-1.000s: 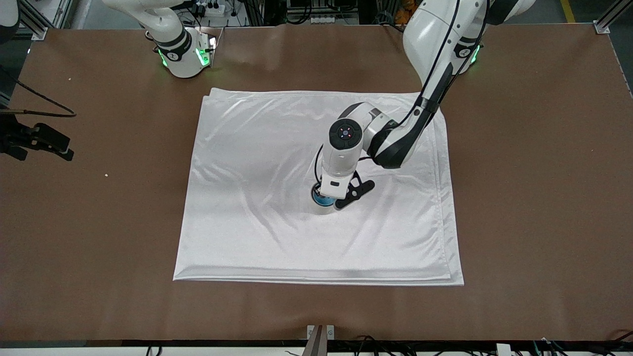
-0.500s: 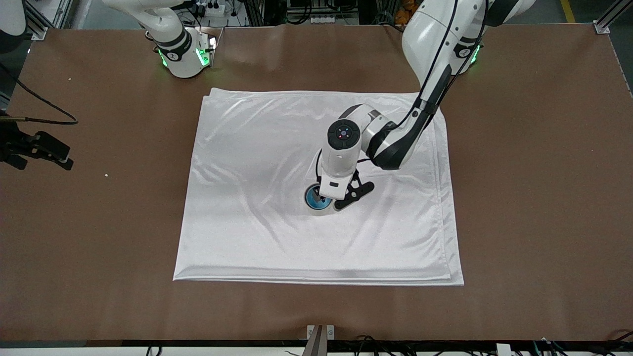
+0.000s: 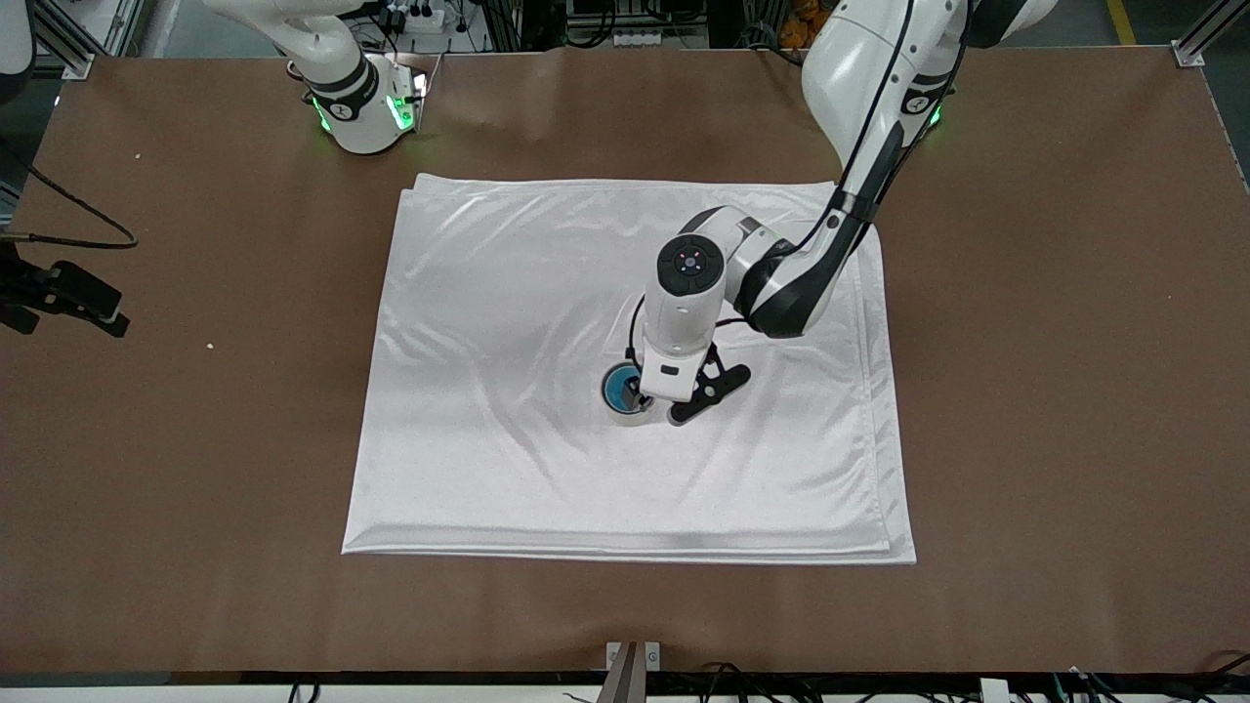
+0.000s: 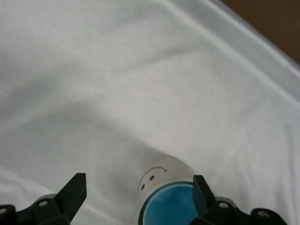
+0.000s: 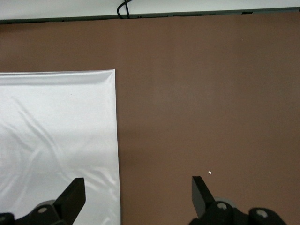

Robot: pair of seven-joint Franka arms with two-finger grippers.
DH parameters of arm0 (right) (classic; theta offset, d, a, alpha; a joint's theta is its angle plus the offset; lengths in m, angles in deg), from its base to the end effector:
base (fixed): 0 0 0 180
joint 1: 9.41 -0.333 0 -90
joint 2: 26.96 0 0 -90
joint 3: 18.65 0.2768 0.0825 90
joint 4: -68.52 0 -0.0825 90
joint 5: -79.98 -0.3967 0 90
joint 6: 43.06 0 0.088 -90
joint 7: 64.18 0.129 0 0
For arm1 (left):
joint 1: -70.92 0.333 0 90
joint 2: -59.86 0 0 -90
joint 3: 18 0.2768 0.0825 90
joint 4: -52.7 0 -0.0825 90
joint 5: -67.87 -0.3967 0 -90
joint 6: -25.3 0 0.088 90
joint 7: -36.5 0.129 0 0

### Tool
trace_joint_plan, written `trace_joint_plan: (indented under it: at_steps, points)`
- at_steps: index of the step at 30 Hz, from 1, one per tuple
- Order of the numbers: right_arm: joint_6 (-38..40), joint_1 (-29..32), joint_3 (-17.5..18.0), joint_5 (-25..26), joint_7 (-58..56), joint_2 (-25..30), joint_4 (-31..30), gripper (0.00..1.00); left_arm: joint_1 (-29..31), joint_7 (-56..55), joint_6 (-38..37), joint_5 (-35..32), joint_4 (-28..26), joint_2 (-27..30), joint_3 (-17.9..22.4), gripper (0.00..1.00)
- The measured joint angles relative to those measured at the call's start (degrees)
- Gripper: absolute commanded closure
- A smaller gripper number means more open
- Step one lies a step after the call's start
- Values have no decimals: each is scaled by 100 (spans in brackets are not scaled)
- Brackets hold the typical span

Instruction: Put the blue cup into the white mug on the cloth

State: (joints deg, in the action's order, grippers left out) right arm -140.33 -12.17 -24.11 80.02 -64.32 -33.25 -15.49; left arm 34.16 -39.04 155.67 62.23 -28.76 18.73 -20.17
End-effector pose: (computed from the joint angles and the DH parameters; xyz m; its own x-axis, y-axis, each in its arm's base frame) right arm 0.6118 -0.0262 0.5624 0.9916 -0.0424 0.1218 -0.0441 -0.9990 0.0114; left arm 0.5712 -0.4508 0.2275 0.8239 0.5596 0.0898 0.5494 -0.8275 0.1159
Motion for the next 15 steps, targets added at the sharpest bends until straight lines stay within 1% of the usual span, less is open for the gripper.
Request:
trace_joint_plan:
  at_steps: [8,15]
  points:
    - [262,-65,53,-1,-6,67,0,0,111,212,-39,-2,10,219,469,0]
    - [328,-172,69,-1,-85,212,-43,0,615,1351,-553,-2,9,372,535,0]
